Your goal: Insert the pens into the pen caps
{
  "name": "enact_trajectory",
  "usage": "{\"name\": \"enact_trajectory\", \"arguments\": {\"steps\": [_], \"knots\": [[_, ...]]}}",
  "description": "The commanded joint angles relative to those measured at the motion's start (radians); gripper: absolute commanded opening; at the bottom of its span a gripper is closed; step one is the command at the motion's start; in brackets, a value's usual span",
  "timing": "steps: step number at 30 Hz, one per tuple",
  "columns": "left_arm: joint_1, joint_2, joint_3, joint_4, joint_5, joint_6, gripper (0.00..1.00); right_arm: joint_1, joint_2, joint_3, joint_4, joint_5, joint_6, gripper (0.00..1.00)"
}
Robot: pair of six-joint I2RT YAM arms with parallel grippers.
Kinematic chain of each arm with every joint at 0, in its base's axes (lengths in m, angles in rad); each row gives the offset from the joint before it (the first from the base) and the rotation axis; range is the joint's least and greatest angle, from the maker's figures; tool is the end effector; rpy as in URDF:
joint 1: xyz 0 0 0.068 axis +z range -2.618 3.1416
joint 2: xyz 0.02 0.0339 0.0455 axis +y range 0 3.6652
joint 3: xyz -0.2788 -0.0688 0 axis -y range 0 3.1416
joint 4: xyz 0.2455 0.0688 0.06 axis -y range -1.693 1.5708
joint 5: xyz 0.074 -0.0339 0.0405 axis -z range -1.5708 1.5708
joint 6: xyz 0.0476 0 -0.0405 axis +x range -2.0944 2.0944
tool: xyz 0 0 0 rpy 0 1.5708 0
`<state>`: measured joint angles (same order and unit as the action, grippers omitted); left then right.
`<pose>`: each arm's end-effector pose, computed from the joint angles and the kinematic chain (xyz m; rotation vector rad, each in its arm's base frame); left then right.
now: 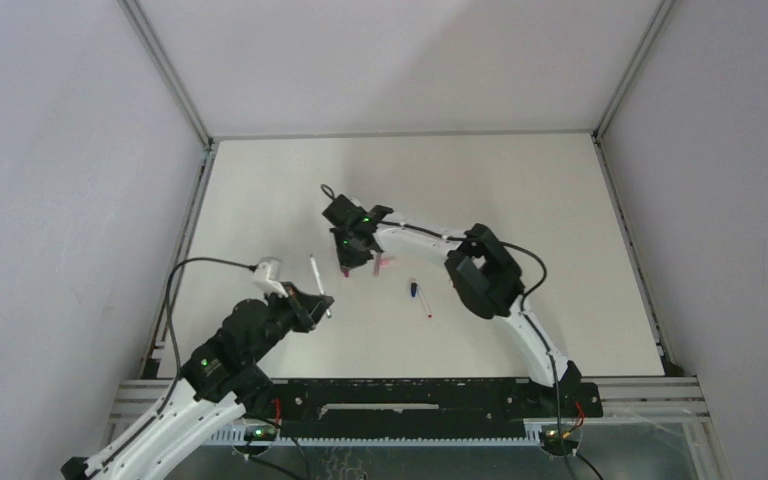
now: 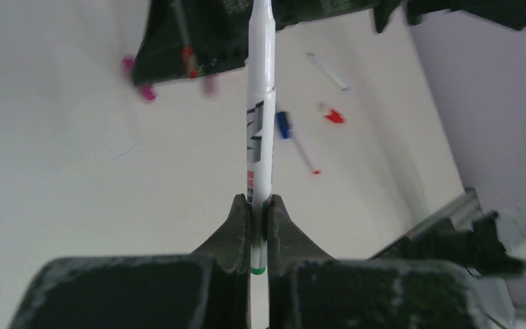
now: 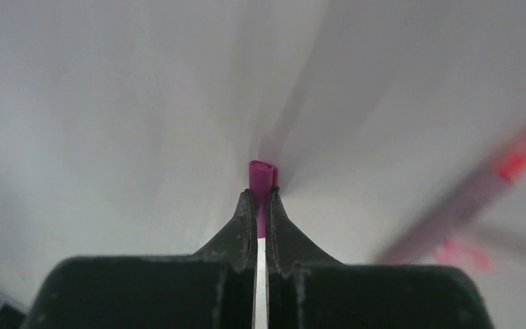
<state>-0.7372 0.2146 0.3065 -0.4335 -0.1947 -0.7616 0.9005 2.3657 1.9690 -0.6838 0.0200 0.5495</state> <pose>0.0804 -0.0606 0.2147 -0.1613 1.9871 -0.8140 0.3274 0.4115 0.1620 -0.4698 2.6884 0.4323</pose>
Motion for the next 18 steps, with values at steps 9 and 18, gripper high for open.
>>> {"name": "enact_trajectory", "arguments": {"steps": [9,18], "knots": [[-0.002,0.491,0.227,0.622,0.936,0.256,0.00,-0.253,-0.736,-0.568,0.275,-0.060,-0.075,0.00],[-0.021,0.566,0.314,0.686,0.964,0.245,0.00,-0.321,-1.129,-0.814,0.428,-0.117,-0.078,0.00]]}}
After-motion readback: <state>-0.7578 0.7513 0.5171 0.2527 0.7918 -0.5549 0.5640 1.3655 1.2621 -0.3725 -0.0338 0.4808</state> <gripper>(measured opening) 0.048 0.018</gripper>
